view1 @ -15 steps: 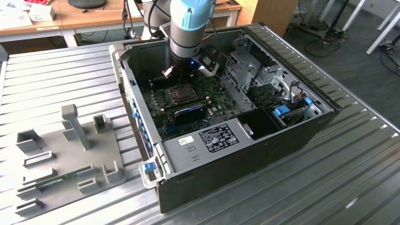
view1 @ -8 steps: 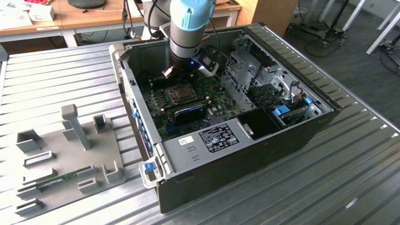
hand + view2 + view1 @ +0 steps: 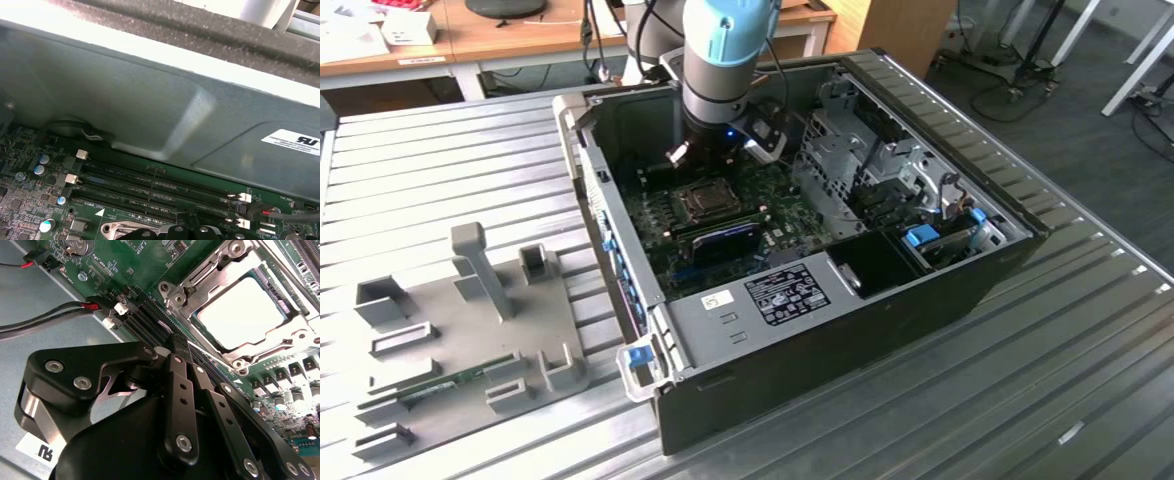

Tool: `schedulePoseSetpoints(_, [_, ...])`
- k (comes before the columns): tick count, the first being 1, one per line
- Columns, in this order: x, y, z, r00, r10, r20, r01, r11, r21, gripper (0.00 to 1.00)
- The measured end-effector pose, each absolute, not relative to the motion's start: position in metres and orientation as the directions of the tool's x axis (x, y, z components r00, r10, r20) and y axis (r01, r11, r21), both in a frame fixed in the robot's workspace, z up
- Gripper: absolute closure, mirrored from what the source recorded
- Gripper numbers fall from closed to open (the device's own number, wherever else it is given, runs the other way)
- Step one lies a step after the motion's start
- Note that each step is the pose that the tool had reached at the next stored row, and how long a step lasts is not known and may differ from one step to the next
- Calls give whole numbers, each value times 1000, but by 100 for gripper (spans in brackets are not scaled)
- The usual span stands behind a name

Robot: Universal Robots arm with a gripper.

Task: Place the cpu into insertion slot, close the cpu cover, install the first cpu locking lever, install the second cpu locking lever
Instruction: 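Install the first cpu locking lever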

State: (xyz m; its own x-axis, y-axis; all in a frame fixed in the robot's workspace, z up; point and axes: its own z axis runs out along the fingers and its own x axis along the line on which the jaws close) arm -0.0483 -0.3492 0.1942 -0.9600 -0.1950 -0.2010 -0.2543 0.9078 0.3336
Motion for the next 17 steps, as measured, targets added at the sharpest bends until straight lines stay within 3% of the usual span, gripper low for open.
schedulePoseSetpoints(17, [-48,-348,192,-960,-196,-200,-254,909,331,90])
